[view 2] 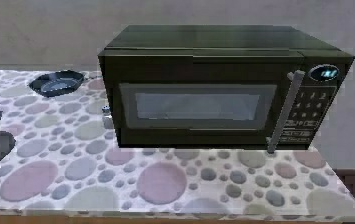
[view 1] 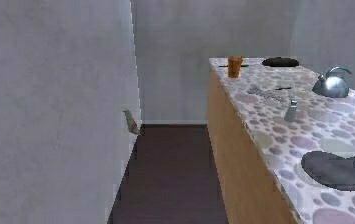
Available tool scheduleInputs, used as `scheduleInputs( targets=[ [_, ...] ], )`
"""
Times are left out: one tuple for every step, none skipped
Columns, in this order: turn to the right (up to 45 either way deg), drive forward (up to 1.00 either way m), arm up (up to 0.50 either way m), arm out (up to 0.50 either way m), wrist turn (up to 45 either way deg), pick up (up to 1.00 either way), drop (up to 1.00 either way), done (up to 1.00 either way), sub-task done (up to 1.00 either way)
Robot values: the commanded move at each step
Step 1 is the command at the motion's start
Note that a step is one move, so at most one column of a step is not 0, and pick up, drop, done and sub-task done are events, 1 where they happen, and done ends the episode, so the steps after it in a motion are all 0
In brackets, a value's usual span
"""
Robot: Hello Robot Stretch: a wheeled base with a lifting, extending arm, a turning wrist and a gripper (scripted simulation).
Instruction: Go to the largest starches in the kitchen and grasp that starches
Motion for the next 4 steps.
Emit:
scheduleInputs(
  targets=[
    [0.0, 1.0, 0.0, 0.0, 0.0, 0.0, 0.0, 0.0, 0.0],
    [0.0, 1.0, 0.0, 0.0, 0.0, 0.0, 0.0, 0.0, 0.0],
    [45.0, 0.0, 0.0, 0.0, 0.0, 0.0, 0.0, 0.0, 0.0],
    [45.0, 0.0, 0.0, 0.0, 0.0, 0.0, 0.0, 0.0, 0.0]
  ],
)
